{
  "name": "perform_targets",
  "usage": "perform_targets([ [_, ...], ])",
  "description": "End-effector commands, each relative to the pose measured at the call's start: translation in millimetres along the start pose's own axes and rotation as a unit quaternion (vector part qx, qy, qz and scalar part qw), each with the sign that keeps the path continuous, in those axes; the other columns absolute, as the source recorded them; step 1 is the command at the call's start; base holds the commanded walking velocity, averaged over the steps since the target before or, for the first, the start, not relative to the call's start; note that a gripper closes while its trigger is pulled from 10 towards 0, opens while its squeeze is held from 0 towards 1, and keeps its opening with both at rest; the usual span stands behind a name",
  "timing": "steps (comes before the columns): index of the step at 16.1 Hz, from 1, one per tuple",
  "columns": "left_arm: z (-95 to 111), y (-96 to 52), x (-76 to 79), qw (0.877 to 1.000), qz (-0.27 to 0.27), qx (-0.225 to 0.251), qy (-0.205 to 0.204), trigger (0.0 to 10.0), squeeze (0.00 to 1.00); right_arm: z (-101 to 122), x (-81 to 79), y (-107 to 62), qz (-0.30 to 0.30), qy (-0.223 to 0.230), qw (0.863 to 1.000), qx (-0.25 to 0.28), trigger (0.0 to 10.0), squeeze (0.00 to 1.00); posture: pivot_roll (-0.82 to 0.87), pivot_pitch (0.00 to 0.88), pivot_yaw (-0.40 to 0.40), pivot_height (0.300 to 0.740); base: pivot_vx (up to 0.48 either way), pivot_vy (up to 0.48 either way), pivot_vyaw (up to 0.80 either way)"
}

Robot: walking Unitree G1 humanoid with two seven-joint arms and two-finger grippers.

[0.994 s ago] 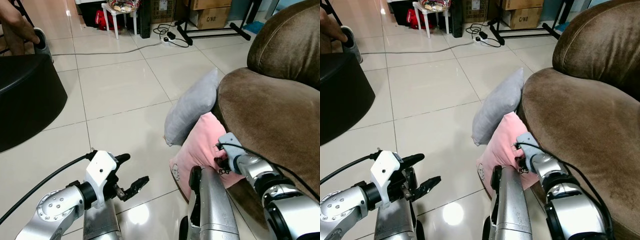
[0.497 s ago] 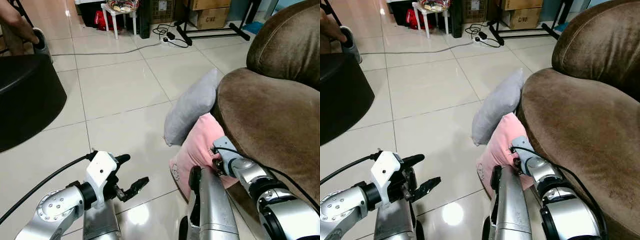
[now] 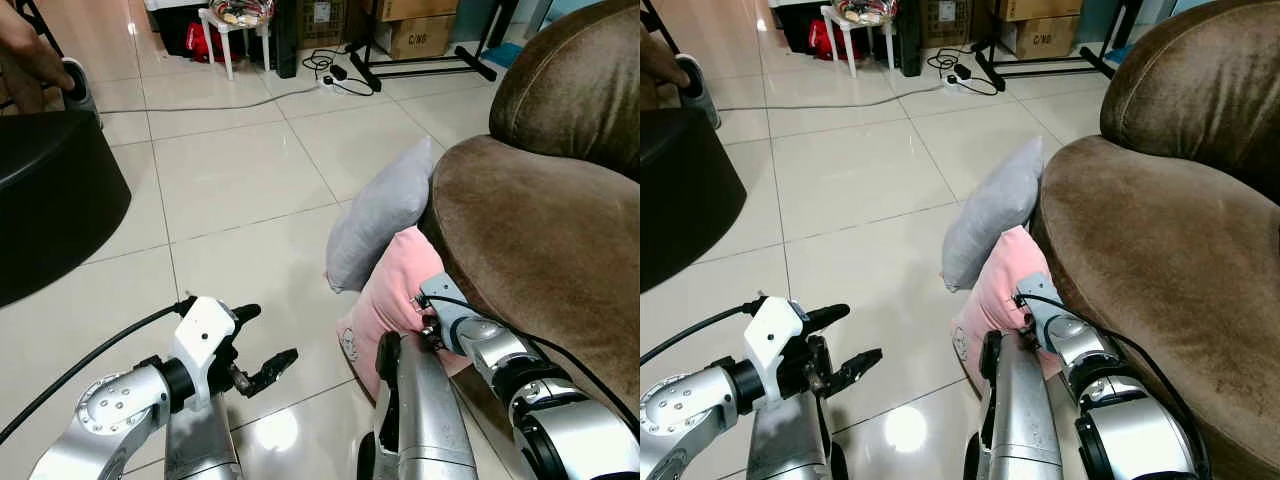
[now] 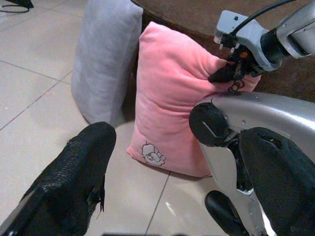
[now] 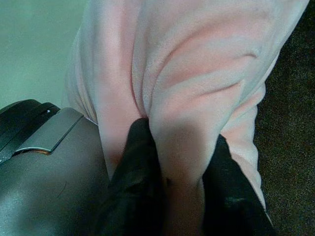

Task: Move the pillow to the sofa from floor

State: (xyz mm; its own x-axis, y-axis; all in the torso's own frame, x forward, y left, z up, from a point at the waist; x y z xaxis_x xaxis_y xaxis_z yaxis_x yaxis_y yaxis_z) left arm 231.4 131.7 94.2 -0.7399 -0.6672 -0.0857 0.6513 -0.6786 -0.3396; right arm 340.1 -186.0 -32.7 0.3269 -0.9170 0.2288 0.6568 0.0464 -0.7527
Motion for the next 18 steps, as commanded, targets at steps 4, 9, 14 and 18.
perform_targets([
  [4, -2, 1.6, -4.3, 1.0, 0.01, -0.007, 0.008, 10.0, 0.0, -11, -13.3, 1.6, 0.027, -0.01, 1.0, -0.009, 0.0, 0.0, 0.01, 0.0, -0.036, 0.428, 0.0, 0.0, 0.0],
  [9, -2, 1.5, -14.6, 0.999, 0.036, -0.002, 0.01, 10.0, 0.0, 14, -35.3, -1.0, 0.093, -0.053, 0.992, 0.072, 0.0, 0.0, 0.02, 0.0, -0.037, 0.428, 0.0, 0.0, 0.0],
  [14, -2, 1.9, -24.7, 0.998, 0.063, 0.003, 0.022, 10.0, 0.0, 62, -50.5, -18.7, 0.128, -0.094, 0.961, 0.225, 0.0, 0.0, 0.02, 0.0, -0.034, 0.428, 0.0, 0.0, 0.0],
  [18, 0, 1.2, -29.0, 0.996, 0.09, 0.012, 0.023, 10.0, 0.0, 90, -39.4, -53.4, 0.154, -0.074, 0.923, 0.345, 0.0, 0.0, 0.02, 0.0, -0.035, 0.428, 0.0, 0.0, 0.0],
])
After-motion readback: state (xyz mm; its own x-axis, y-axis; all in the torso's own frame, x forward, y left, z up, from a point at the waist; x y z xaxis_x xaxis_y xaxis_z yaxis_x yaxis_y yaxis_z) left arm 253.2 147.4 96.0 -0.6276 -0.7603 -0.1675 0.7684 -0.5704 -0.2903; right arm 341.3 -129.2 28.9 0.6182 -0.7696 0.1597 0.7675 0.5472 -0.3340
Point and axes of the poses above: a point about 5 cm out from each wrist's last joint towards the gripper, its own y axis pointing out of the wrist towards the gripper, its own z axis along the axis of the wrist's last joint, x = y × z, the point moved 5 cm from there along y, pointing out of the wrist towards the gripper, and after that the axes turned 4 degrees about y, right-handed, at the moved point
